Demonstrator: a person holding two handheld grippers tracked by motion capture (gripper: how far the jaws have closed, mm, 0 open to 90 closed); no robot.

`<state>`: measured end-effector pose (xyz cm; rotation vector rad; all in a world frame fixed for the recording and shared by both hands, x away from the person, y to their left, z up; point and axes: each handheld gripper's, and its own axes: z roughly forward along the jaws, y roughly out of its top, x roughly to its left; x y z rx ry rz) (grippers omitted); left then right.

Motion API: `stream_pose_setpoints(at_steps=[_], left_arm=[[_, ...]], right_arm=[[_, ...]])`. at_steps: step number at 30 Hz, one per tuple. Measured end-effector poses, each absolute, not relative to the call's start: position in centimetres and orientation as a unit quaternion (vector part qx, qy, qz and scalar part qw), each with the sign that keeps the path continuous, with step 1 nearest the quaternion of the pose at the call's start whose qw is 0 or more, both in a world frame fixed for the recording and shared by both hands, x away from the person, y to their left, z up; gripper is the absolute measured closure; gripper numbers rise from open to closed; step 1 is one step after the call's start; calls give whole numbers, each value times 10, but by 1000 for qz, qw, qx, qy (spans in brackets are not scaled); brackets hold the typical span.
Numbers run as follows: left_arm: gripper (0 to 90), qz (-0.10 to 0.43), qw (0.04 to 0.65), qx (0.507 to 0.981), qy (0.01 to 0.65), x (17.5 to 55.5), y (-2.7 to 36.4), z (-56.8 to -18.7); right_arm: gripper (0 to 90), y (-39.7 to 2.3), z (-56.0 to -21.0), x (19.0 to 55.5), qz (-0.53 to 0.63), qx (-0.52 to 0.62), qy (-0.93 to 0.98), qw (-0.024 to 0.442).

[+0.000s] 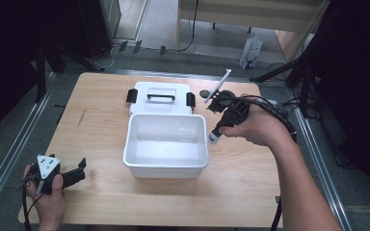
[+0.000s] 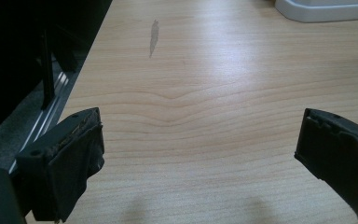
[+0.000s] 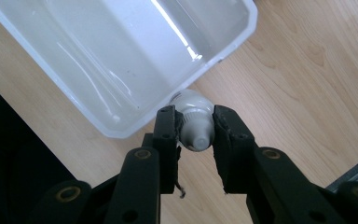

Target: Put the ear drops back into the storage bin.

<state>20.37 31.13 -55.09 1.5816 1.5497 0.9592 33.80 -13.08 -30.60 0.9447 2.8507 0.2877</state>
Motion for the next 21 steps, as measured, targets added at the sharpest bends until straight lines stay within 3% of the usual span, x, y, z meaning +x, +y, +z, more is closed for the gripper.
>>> stream_pose_setpoints(at_steps=[21], left_arm=[[17, 372, 356, 613, 599, 204, 311, -551]], right_arm=[[722, -101, -327, 343, 96, 280, 954, 49]])
